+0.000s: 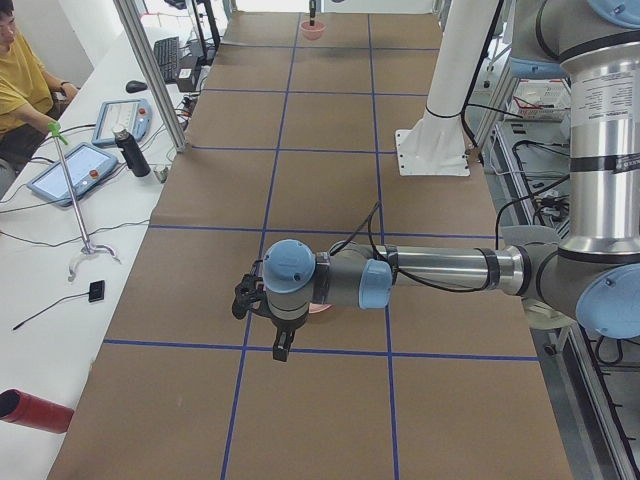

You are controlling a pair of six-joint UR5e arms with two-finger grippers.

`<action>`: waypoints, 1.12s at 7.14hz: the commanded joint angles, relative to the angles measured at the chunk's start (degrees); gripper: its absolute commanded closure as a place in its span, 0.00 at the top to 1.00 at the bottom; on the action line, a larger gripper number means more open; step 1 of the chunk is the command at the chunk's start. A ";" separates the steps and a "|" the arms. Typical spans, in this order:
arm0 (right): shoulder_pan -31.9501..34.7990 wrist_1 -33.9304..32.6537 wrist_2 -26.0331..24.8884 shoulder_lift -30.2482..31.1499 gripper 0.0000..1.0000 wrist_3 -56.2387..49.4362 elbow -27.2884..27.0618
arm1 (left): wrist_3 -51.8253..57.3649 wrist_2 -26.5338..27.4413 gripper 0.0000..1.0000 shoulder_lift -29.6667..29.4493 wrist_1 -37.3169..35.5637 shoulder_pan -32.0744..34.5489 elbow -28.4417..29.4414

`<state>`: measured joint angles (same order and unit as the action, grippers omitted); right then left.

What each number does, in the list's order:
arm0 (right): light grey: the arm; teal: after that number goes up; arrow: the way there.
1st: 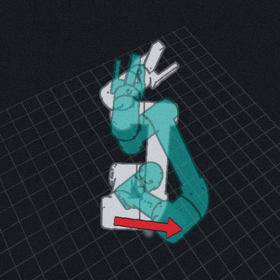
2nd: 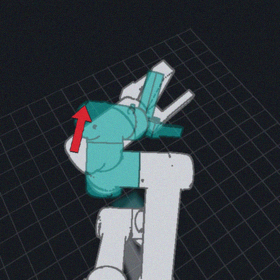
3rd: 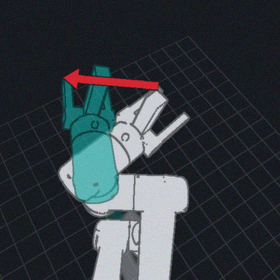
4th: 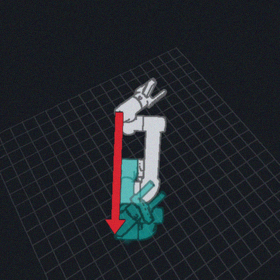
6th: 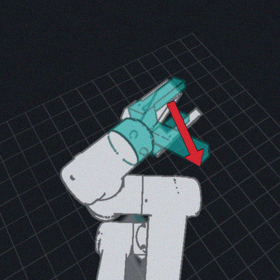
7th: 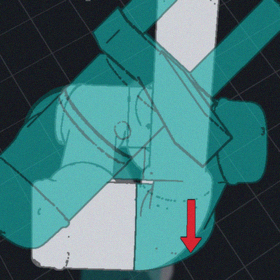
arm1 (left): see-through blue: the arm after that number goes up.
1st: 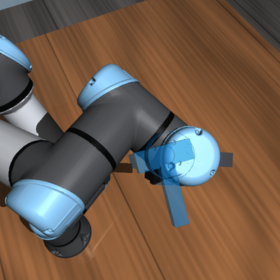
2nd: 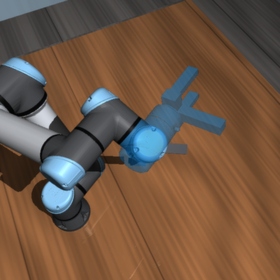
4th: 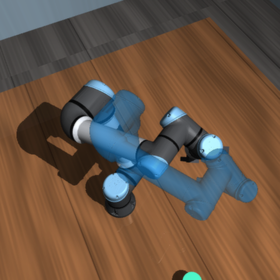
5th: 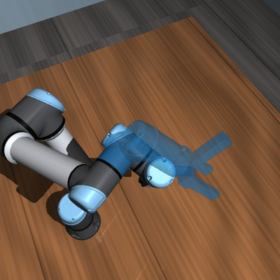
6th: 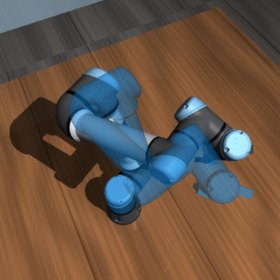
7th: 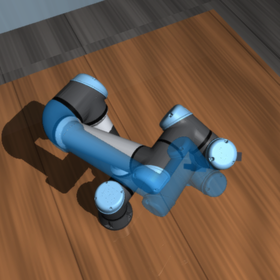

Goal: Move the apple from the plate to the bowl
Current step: 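Carry the small pink bowl with the right gripper and lower it mid-table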

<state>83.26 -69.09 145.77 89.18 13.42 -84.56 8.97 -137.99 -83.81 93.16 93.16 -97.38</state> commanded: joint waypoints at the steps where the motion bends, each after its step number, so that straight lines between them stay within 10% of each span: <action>1: -8.87 -0.35 -0.48 -6.79 0.00 23.90 -7.61 | 0.00 0.00 0.98 0.05 0.00 0.00 0.08; 6: -37.07 -1.13 -20.23 -27.98 0.00 71.76 -9.93 | 0.00 0.00 0.98 0.84 0.00 0.00 0.17; 8: -44.56 -12.60 -28.23 -37.72 0.00 81.11 -7.39 | 0.00 0.00 0.98 0.92 0.00 0.00 0.44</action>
<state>43.59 -75.59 122.28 57.19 88.43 -93.49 8.96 -137.99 -82.97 93.18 93.16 -97.07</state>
